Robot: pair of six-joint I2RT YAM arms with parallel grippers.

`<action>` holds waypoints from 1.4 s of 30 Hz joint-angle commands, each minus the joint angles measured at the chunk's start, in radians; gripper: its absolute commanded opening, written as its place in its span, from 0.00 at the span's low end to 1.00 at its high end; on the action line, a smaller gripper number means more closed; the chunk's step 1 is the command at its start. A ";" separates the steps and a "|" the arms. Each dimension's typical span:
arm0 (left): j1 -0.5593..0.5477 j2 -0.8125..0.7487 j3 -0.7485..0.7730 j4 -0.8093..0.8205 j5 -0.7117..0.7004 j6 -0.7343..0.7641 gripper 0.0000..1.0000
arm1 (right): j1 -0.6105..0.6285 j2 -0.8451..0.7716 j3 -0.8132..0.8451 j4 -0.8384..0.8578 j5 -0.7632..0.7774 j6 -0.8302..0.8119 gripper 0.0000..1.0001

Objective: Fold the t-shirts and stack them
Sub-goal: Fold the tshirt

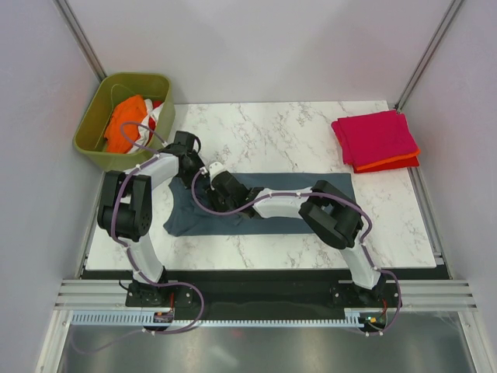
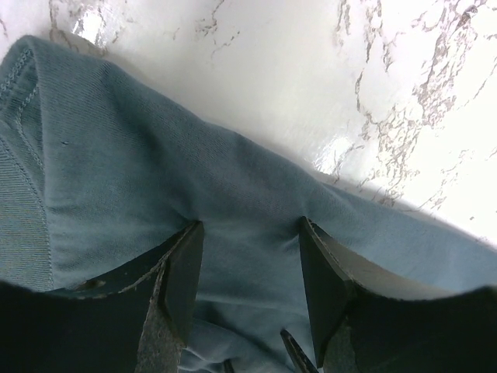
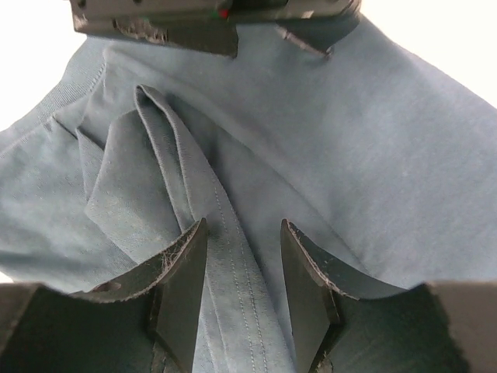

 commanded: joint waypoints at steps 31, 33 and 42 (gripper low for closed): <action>0.008 0.016 0.039 -0.015 -0.002 0.038 0.59 | 0.041 -0.033 0.028 -0.006 0.101 -0.036 0.01; 0.008 0.014 0.039 -0.017 -0.006 0.038 0.59 | 0.043 -0.053 -0.008 0.011 0.072 -0.036 0.00; 0.008 0.010 0.038 -0.020 -0.015 0.038 0.59 | 0.043 -0.169 -0.113 0.039 -0.008 -0.052 0.00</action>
